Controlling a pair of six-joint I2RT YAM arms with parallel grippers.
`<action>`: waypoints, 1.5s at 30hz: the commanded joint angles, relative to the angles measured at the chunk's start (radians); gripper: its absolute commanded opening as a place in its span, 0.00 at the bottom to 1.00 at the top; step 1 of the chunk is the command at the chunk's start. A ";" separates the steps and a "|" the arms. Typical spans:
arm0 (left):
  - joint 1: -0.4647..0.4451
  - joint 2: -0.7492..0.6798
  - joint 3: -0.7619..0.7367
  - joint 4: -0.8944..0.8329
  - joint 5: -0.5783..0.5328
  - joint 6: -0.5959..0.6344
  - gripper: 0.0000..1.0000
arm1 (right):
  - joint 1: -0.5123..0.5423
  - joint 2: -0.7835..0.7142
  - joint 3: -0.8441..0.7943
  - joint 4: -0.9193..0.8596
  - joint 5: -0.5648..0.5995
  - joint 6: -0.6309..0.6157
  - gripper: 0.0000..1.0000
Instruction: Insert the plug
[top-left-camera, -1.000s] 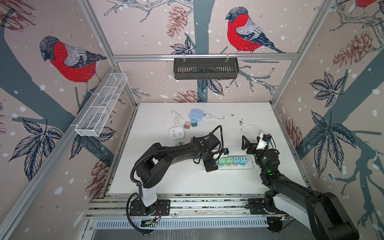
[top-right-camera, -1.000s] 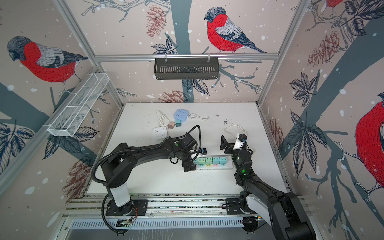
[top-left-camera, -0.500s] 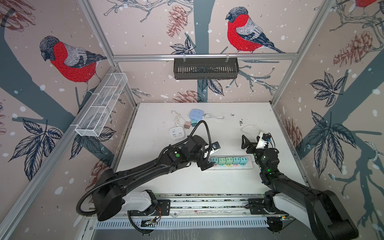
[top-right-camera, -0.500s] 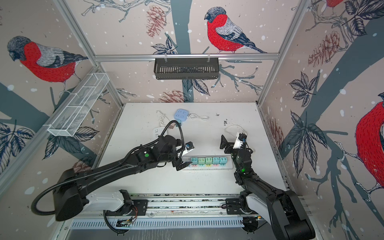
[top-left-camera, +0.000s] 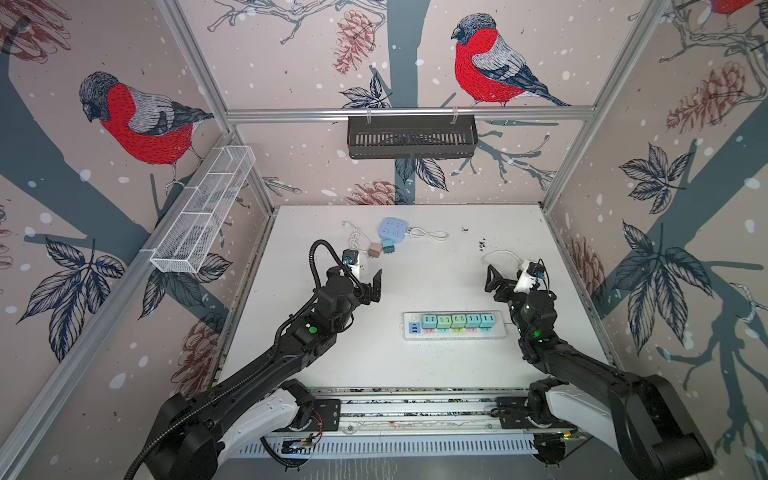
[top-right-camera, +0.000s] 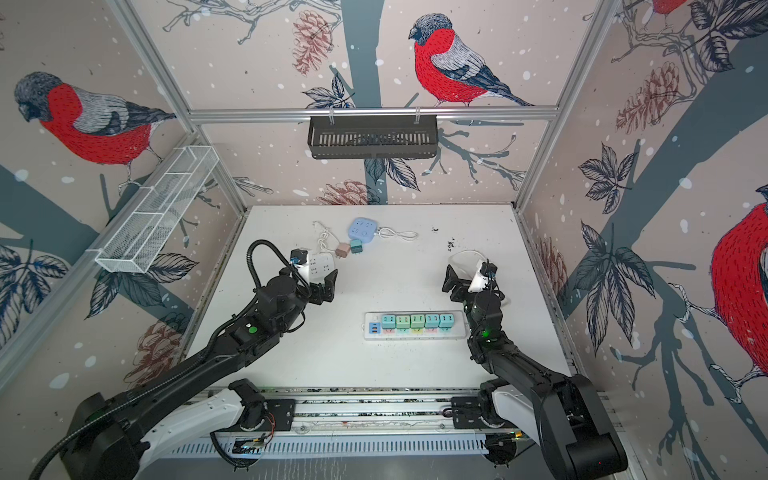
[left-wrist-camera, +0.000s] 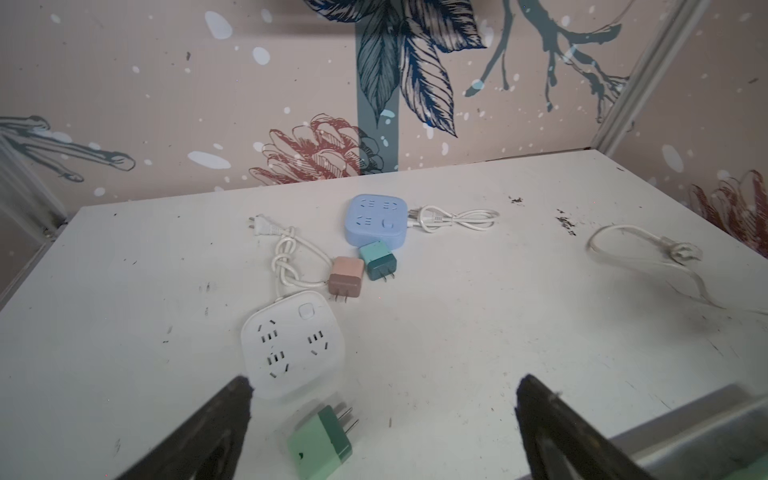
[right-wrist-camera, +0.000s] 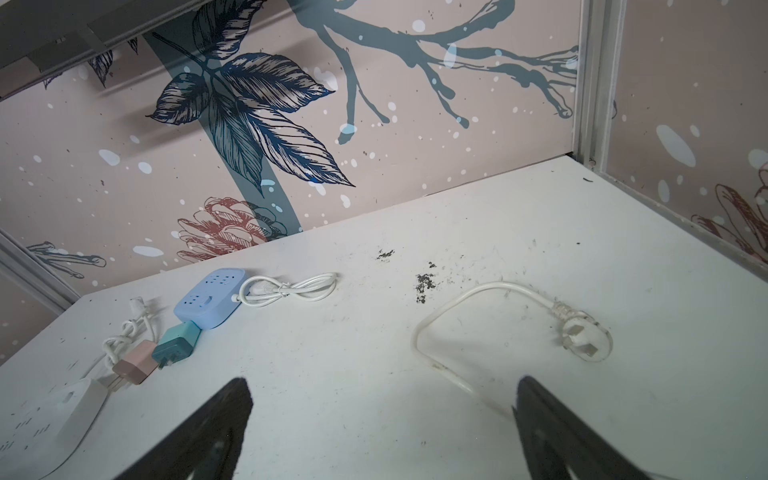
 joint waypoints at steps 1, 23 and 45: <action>0.002 0.070 0.067 0.066 -0.074 -0.090 0.98 | 0.000 0.022 0.025 -0.022 0.013 0.008 1.00; 0.164 0.829 0.758 -0.099 -0.006 0.028 0.97 | 0.000 0.097 0.086 -0.063 -0.011 -0.002 1.00; 0.269 1.677 1.823 -0.456 0.195 0.042 0.97 | 0.034 0.128 0.112 -0.075 -0.009 -0.037 1.00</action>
